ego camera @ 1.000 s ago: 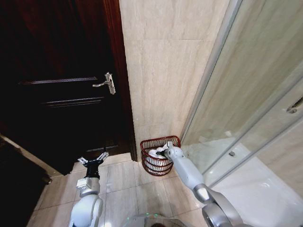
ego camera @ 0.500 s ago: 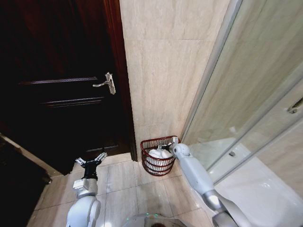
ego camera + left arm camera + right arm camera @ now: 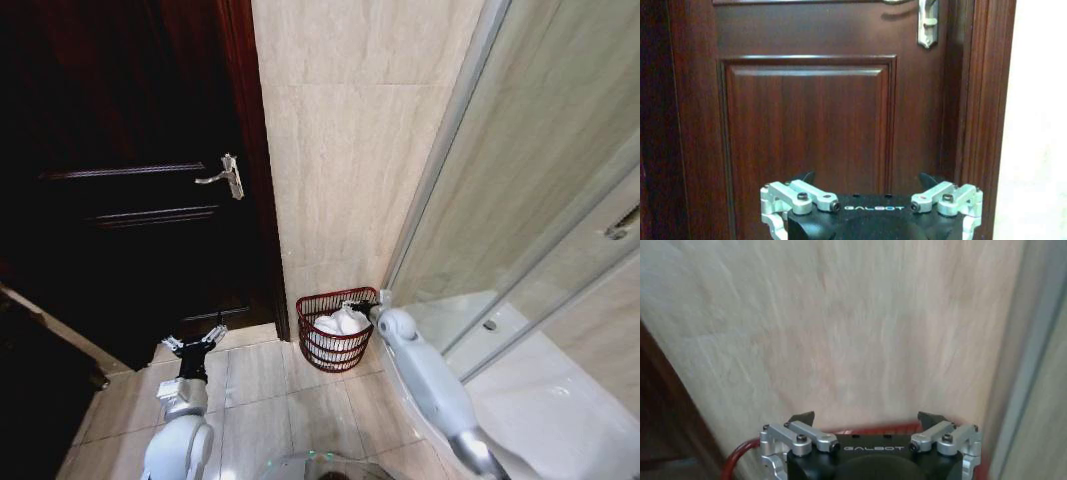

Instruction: Discard the used towel into the hamper.

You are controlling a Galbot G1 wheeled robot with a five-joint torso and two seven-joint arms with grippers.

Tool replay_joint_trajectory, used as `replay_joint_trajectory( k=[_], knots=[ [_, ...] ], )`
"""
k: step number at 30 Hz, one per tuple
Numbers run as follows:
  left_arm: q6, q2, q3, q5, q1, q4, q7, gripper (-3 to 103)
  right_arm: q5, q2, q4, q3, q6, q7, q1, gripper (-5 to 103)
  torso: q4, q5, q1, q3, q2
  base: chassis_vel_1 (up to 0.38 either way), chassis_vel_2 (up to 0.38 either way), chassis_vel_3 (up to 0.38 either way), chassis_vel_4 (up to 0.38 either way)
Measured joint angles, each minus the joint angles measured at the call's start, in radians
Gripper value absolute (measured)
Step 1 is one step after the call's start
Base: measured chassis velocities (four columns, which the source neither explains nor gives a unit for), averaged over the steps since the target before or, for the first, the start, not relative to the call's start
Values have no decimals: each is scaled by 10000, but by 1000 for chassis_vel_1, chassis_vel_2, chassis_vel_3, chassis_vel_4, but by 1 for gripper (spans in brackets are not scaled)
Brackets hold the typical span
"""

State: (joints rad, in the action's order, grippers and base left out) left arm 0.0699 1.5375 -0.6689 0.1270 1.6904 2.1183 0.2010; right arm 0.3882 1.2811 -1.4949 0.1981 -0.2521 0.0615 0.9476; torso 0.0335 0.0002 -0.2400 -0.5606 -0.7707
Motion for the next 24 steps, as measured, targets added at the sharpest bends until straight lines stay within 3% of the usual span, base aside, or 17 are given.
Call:
replay_joint_trajectory(
  k=[2,5,11,15,18,24],
  knots=[
    [23,169,64,-45,-80,-128,-108,100,-863,-97,-786,152,1167,283,665,100,1,-1,0,1,-1,0,0,0,0],
    [146,316,105,-216,-171,-280,-243,100,-1398,-259,-1740,350,1798,709,1417,100,4,2,0,1,0,0,0,0,0],
    [511,616,128,-466,-193,-408,-874,100,-2414,-288,-3479,1217,2306,825,3270,100,1,2,1,1,-1,0,0,0,0],
    [664,678,100,-356,-50,-300,-1210,100,-3061,68,-4351,1769,2680,634,4581,100,4,-2,1,2,0,0,0,0,0],
    [802,577,21,18,87,-189,-1475,100,-3837,587,-4913,2238,3347,308,5812,100,4,-3,2,3,-1,0,0,0,0],
    [1283,404,-18,116,56,-545,-1632,100,-4180,755,-5430,1798,3870,996,6785,100,4,-4,2,2,-1,0,0,0,0]
  ],
)
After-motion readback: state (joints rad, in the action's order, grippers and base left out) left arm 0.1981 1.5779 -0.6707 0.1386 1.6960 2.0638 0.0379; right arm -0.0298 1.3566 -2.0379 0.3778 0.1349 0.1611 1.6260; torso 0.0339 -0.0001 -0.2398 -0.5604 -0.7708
